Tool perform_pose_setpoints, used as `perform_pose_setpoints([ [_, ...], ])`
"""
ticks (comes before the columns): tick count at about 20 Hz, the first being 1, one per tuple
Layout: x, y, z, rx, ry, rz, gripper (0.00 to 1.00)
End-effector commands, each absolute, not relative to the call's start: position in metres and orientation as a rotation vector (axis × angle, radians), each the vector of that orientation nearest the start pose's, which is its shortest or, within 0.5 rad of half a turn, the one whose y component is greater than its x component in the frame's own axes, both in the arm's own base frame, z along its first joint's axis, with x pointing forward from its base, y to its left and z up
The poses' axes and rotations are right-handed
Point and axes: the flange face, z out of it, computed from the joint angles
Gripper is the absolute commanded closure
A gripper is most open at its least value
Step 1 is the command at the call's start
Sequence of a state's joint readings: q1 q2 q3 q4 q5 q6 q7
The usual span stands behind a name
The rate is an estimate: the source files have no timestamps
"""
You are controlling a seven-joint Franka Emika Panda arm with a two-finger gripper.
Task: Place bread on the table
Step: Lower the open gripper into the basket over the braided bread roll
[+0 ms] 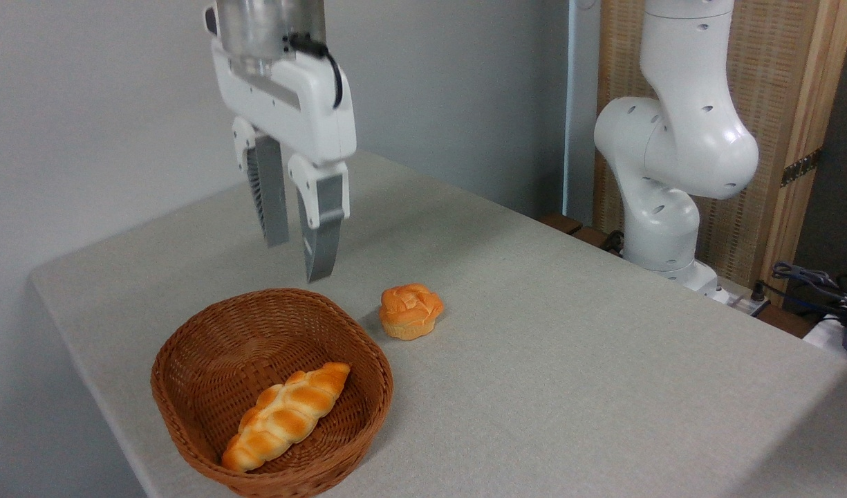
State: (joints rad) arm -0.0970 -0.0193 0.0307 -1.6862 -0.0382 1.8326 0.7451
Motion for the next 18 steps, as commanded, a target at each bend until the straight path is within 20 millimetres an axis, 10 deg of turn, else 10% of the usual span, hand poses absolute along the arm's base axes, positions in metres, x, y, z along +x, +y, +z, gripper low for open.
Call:
perform_pose_setpoints([
  [1, 0.584, -0.038, 0.559, -2.874, 1.147, -0.331, 0.0],
  [18, 0.6, -0.035, 0.447, -2.95, 0.755, -0.311, 0.0],
])
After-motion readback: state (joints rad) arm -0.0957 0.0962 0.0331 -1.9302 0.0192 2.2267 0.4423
